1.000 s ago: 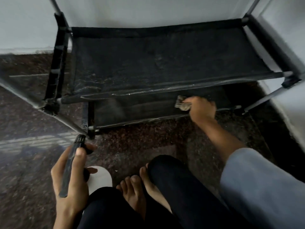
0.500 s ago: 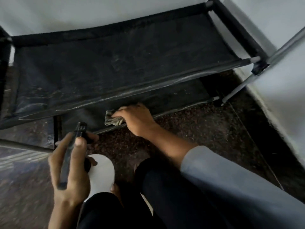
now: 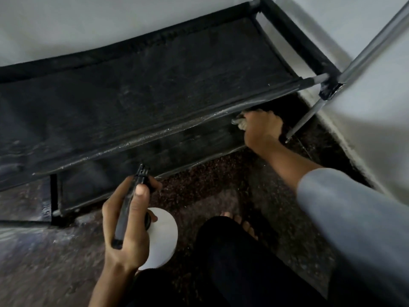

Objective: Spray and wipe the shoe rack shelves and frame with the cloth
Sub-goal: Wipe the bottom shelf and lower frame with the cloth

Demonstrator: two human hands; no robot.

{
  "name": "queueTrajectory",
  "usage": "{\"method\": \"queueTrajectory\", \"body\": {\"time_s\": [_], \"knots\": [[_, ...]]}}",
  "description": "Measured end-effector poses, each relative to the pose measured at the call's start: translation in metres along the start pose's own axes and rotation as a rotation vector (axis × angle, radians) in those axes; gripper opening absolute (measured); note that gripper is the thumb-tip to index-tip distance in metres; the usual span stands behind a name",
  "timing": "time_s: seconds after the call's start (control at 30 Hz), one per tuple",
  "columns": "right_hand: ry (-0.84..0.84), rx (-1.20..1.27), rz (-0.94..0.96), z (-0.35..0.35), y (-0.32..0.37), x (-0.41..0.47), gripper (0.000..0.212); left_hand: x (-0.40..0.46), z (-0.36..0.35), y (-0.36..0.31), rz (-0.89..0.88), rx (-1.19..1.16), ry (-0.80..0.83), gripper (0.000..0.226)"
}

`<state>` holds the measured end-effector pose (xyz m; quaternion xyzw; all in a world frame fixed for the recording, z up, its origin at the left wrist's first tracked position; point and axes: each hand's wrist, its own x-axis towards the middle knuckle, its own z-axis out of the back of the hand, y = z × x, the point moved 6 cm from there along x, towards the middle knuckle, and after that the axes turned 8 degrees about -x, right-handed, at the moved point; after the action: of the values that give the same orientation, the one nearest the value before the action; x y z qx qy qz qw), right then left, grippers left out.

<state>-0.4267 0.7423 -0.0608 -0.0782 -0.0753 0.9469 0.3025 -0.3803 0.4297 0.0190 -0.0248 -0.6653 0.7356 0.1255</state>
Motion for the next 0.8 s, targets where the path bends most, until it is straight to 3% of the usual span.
{"method": "queueTrajectory", "body": {"time_s": [0.1, 0.2, 0.3, 0.37, 0.5, 0.7, 0.8], "knots": [[0.032, 0.038, 0.062, 0.011, 0.042, -0.003, 0.027, -0.002, -0.007, -0.001, 0.018, 0.011, 0.002, 0.031], [0.021, 0.118, 0.354, 0.021, 0.099, -0.027, 0.03, -0.005, -0.009, 0.002, 0.05, 0.015, -0.002, 0.052], [-0.028, 0.128, 0.709, 0.022, 0.144, -0.064, 0.037, -0.005, -0.008, 0.002, 0.043, 0.0, -0.013, 0.035], [-0.086, 0.109, 0.821, 0.017, 0.142, -0.071, 0.041, -0.004, -0.008, 0.002, 0.034, 0.006, -0.012, 0.034], [-0.154, 0.141, 0.677, 0.014, 0.084, -0.055, 0.041, -0.008, -0.004, 0.01, 0.062, 0.006, -0.037, 0.038], [-0.051, 0.056, 0.17, 0.005, -0.028, -0.009, 0.042, -0.012, 0.004, 0.016, 0.123, 0.007, -0.109, 0.044], [-0.045, 0.0, 0.145, 0.004, -0.02, -0.011, 0.043, -0.013, 0.007, 0.019, 0.14, 0.003, -0.132, 0.056]]}}
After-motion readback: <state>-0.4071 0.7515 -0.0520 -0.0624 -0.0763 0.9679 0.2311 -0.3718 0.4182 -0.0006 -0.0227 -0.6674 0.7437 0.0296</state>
